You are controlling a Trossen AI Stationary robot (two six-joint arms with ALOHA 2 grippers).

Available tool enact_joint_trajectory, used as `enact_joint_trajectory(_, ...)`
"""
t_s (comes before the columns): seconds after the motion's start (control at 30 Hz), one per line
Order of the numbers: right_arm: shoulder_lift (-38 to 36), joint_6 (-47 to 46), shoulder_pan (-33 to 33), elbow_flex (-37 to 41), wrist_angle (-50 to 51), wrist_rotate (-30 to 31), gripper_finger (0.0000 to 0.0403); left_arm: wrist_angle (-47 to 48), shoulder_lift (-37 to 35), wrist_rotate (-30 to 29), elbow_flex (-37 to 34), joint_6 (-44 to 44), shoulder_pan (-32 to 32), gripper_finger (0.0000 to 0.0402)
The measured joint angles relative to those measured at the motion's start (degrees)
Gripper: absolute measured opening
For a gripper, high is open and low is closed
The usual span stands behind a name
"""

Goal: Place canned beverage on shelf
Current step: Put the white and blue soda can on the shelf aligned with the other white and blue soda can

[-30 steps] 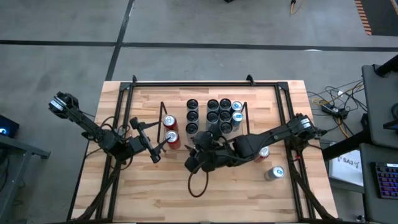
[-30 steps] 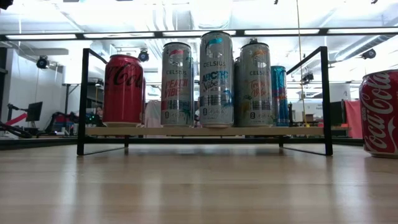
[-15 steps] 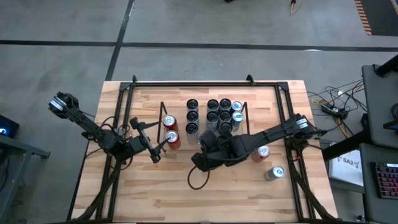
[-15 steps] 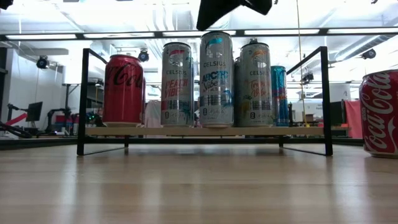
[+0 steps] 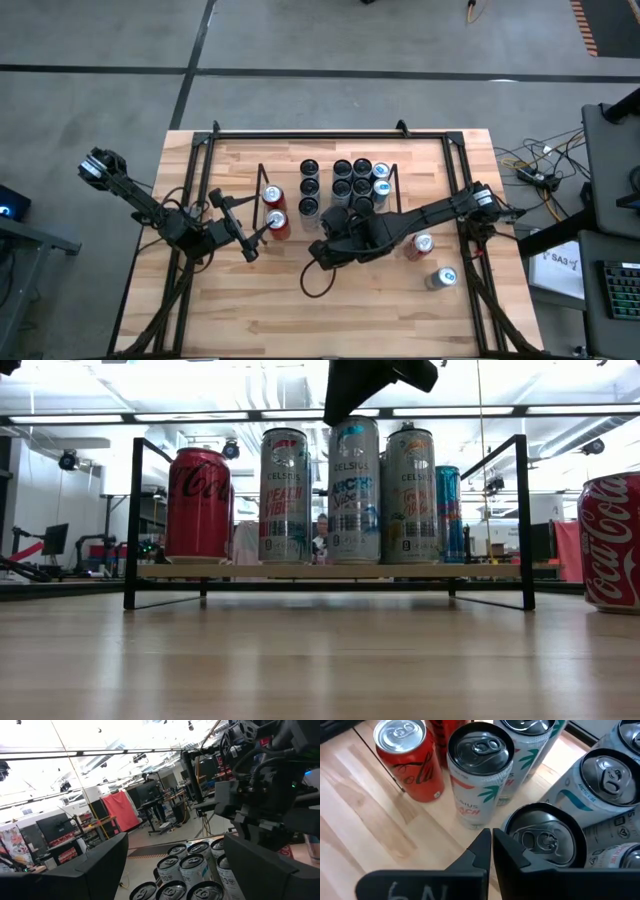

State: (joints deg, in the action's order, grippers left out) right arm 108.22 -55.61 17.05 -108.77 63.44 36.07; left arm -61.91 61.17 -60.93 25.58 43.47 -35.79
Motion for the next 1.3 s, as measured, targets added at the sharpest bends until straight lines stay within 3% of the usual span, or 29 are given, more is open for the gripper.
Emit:
enact_joint_trajectory(1.0, -0.11, 4.77, -0.86, -4.35, 2.27, 5.08, 0.0009, 0.22, 0.00, 0.00, 0.00, 0.01, -0.01, 0.0311)
enact_joint_trajectory(1.3, -0.11, 5.87, -3.88, -3.43, 2.94, 2.38, 0.0009, 0.22, 0.00, 0.00, 0.00, 0.38, 0.00, 0.0311)
